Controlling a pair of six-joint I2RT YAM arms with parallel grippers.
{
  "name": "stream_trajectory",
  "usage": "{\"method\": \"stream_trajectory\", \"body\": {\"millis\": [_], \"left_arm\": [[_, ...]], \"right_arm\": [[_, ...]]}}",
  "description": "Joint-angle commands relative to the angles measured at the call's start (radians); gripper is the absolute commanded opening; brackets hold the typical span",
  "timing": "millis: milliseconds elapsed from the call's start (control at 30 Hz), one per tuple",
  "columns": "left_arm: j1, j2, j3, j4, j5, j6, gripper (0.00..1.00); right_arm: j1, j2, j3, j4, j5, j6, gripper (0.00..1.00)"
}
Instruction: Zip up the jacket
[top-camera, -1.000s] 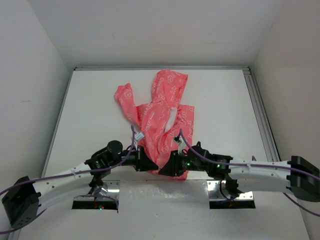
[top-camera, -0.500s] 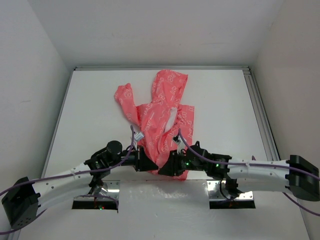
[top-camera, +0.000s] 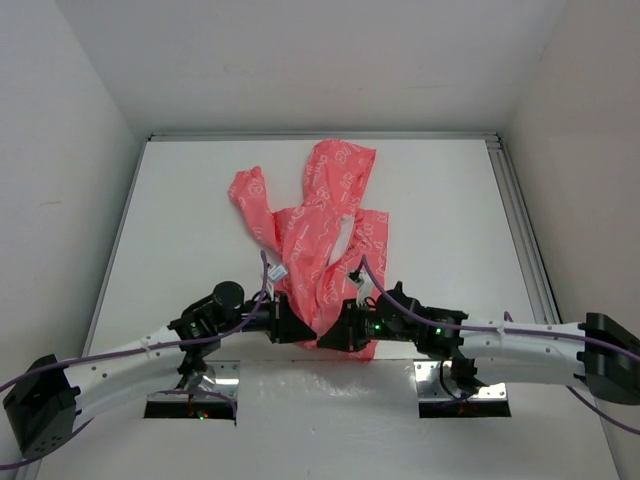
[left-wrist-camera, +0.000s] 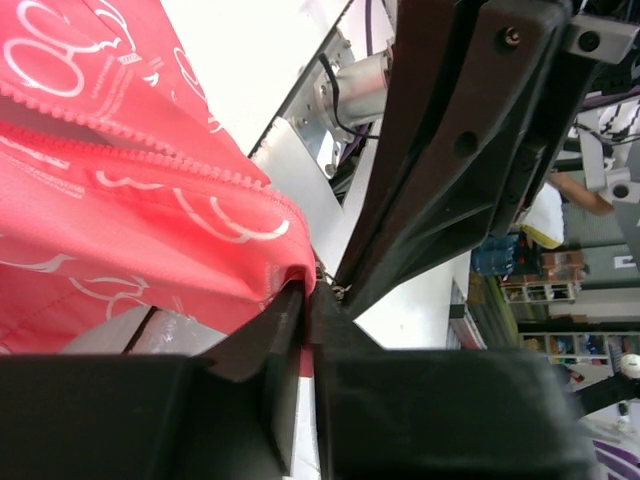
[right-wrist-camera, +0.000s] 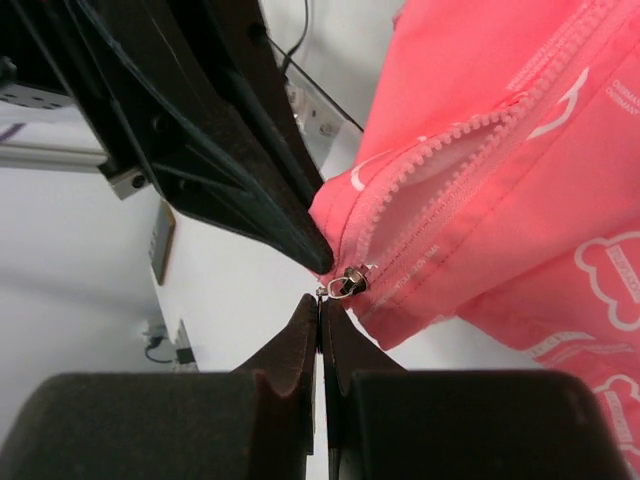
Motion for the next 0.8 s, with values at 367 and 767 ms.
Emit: {"method": "stream_trajectory", "body": {"millis": [367,767], "left_arm": [[-0.012,-0.049,-0.041,0.021,0.032,-0.029,0.36],[-0.012,-0.095,-0.134,0.173,0.023,-0.128,0.45]], "right_arm": [[0.005,-0.069,-0.008,0.152,0.081,0.122,0.0],[0.005,-0.087,-0.064,0.187,0.117,0.172,0.0]]}}
